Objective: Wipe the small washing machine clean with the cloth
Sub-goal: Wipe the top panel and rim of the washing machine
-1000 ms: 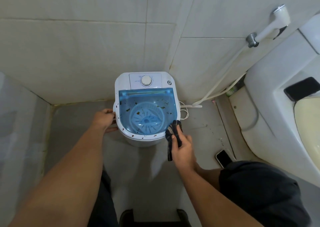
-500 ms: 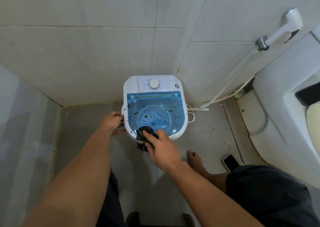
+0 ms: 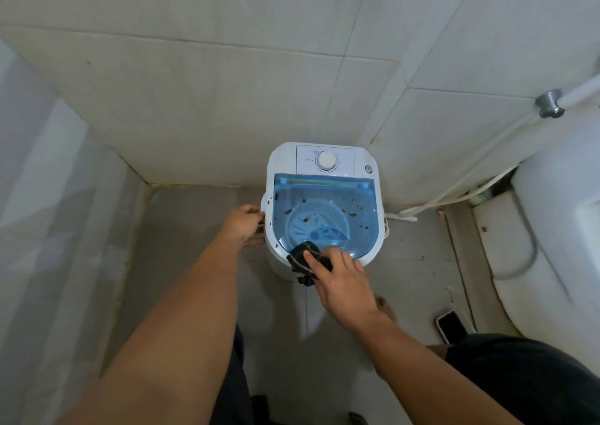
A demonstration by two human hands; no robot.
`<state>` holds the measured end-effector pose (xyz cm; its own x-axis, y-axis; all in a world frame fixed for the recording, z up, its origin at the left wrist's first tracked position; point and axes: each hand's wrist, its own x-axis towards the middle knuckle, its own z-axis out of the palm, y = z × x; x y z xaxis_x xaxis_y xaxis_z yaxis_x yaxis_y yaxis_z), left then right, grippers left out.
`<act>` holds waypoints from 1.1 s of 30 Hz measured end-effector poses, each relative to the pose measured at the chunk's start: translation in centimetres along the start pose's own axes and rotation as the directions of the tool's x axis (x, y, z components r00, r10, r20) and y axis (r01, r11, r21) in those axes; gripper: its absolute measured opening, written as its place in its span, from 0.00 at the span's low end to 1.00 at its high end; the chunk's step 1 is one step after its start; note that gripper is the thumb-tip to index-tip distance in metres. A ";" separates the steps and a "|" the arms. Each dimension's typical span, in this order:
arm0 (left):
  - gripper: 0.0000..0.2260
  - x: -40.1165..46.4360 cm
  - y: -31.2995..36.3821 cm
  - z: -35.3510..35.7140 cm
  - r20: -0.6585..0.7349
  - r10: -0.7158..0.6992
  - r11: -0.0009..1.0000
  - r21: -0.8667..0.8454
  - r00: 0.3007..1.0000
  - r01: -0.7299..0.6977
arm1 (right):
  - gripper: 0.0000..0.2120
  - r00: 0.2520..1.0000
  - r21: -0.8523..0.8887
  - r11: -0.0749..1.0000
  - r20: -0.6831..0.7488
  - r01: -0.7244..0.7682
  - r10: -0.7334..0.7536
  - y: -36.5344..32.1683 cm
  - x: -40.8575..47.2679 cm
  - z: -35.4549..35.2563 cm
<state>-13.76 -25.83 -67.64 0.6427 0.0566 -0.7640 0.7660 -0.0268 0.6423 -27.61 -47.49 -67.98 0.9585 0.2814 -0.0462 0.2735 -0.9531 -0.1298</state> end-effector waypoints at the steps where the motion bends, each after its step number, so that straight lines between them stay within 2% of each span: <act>1: 0.11 0.0 0.0 -0.2 0.011 -0.004 1.000 -0.003 1.000 0.004 | 0.27 0.999 -0.022 0.999 0.013 0.030 -0.030 -0.5 0.6 0.0; 3: 0.11 -0.1 0.3 -0.5 0.040 -0.028 0.999 -0.019 0.999 0.029 | 0.27 0.995 -0.027 0.996 0.055 0.081 -0.080 -1.1 1.9 -0.2; 5: 0.12 -0.5 0.7 -0.7 0.056 -0.056 0.997 -0.047 0.997 0.058 | 0.25 0.991 0.051 0.994 0.092 0.093 -0.097 -1.2 3.3 -1.1; 7: 0.14 -0.6 0.9 -0.7 0.064 -0.073 0.994 -0.071 0.995 0.077 | 0.23 0.989 0.184 0.982 0.133 0.039 -0.065 -0.7 4.6 -2.4; 9: 0.15 -0.6 0.8 -0.7 0.070 -0.080 0.993 -0.083 0.994 0.085 | 0.23 0.992 0.237 0.971 0.126 -0.002 -0.028 -0.1 5.3 -3.2; 14: 0.17 -0.7 0.9 -0.8 0.078 -0.095 0.988 -0.114 0.992 0.104 | 0.23 0.990 0.124 0.990 0.113 0.070 -0.084 -0.6 3.7 -1.9; 18: 0.20 -0.9 1.0 -1.0 0.104 -0.114 0.982 -0.136 0.988 0.128 | 0.24 0.997 0.041 0.997 0.045 0.061 -0.063 -1.9 3.7 -1.0; 28: 0.27 -0.8 0.8 -1.3 0.140 -0.126 0.977 -0.156 0.982 0.147 | 0.25 1.000 -0.016 1.000 0.025 0.011 -0.010 -4.4 7.2 -0.6; 31: 0.36 -0.3 0.6 -1.9 0.183 -0.140 0.969 -0.176 0.973 0.172 | 0.24 0.996 -0.004 1.000 0.094 -0.008 0.008 -4.9 7.5 -1.4; 33: 0.41 -0.3 0.6 -2.2 0.213 -0.144 0.965 -0.187 0.966 0.185 | 0.21 0.977 0.109 0.991 0.209 -0.076 0.052 -4.9 8.5 -3.0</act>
<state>-13.51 -23.64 -66.91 0.5140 -0.1536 -0.8439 0.8550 0.1717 0.4894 -20.56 -40.81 -64.73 0.9333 0.2490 -0.2586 0.1899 -0.9537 -0.2333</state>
